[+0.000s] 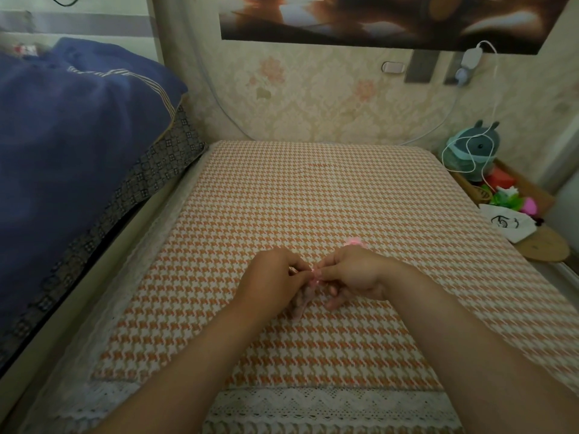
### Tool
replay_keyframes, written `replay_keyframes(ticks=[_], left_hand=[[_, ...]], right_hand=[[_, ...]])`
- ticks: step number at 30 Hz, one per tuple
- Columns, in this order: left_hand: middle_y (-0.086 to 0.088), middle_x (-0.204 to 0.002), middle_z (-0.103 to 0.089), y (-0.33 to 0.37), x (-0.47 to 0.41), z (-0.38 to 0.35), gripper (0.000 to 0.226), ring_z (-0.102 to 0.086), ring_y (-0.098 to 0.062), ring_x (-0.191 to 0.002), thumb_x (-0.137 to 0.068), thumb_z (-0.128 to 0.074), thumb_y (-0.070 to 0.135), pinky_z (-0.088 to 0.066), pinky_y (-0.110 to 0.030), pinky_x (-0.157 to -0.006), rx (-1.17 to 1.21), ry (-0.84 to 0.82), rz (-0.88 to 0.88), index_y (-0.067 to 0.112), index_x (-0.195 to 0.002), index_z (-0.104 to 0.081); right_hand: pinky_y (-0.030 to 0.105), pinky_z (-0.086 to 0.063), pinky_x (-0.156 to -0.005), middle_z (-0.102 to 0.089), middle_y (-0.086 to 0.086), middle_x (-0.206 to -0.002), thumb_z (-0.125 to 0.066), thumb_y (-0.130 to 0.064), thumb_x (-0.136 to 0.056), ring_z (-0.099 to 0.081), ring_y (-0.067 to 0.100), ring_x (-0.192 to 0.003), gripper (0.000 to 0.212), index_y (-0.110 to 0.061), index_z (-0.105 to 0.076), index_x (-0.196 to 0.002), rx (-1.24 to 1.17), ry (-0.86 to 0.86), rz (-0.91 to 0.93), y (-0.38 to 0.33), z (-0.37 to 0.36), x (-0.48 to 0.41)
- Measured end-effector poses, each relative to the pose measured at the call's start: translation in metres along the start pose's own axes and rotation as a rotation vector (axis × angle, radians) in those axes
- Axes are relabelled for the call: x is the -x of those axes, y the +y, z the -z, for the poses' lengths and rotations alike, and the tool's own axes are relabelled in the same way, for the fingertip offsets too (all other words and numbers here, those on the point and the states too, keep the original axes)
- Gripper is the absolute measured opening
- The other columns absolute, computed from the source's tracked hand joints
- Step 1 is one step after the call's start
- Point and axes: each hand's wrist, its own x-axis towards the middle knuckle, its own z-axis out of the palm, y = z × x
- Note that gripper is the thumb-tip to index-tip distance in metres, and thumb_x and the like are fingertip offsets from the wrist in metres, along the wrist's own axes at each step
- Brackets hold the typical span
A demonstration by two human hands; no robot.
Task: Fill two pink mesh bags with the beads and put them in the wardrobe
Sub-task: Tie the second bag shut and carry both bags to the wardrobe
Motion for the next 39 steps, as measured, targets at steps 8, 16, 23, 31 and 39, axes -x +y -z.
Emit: replay_keyframes(ticks=[8, 16, 23, 31, 39], left_hand=[[0.002, -0.104, -0.064, -0.003, 0.0, 0.001, 0.018, -0.059, -0.016, -0.095, -0.1, -0.055, 0.025, -0.049, -0.032, -0.083, -0.197, -0.019, -0.19, 0.016, -0.105, -0.07], [0.007, -0.098, -0.059, -0.001, 0.0, 0.014, 0.013, -0.058, -0.012, -0.089, -0.101, -0.052, 0.027, -0.052, -0.033, -0.078, -0.199, -0.137, -0.107, 0.021, -0.098, -0.063], [0.008, -0.091, -0.056, -0.006, 0.004, 0.025, 0.015, -0.056, -0.013, -0.082, -0.102, -0.046, 0.027, -0.051, -0.034, -0.075, -0.295, -0.197, -0.041, 0.02, -0.091, -0.056], [0.002, -0.082, -0.062, -0.008, 0.006, 0.027, 0.017, -0.059, -0.018, -0.074, -0.097, -0.051, 0.031, -0.053, -0.041, -0.069, -0.232, -0.197, 0.048, 0.021, -0.084, -0.056], [0.001, -0.079, -0.063, -0.009, 0.006, 0.025, 0.017, -0.058, -0.015, -0.072, -0.097, -0.054, 0.028, -0.048, -0.034, -0.065, -0.172, -0.173, 0.143, 0.018, -0.085, -0.059]], right_hand=[[0.036, -0.061, -0.058, -0.064, 0.006, -0.064, -0.059, -0.004, -0.1, -0.05, 0.011, -0.052, 0.019, 0.007, -0.069, -0.111, -0.125, 0.024, -0.036, -0.001, -0.001, -0.004], [0.029, -0.064, -0.063, -0.074, 0.02, -0.087, -0.065, 0.001, -0.094, -0.074, 0.021, -0.073, 0.007, -0.001, -0.069, -0.1, -0.098, -0.008, 0.006, -0.001, -0.002, -0.002], [0.035, -0.064, -0.065, -0.073, 0.014, -0.073, -0.071, 0.003, -0.089, -0.073, 0.022, -0.065, 0.008, -0.004, -0.07, -0.09, 0.081, 0.126, 0.119, -0.001, -0.009, 0.002], [0.03, -0.059, -0.051, -0.073, 0.014, -0.07, -0.077, 0.002, -0.085, -0.073, 0.023, -0.06, 0.022, -0.005, -0.061, -0.099, 0.081, 0.144, 0.083, -0.007, -0.015, 0.008], [0.028, -0.056, -0.043, -0.071, 0.014, -0.062, -0.077, 0.006, -0.083, -0.07, 0.02, -0.049, 0.031, -0.008, -0.053, -0.097, 0.057, 0.168, -0.04, -0.006, -0.016, 0.003]])
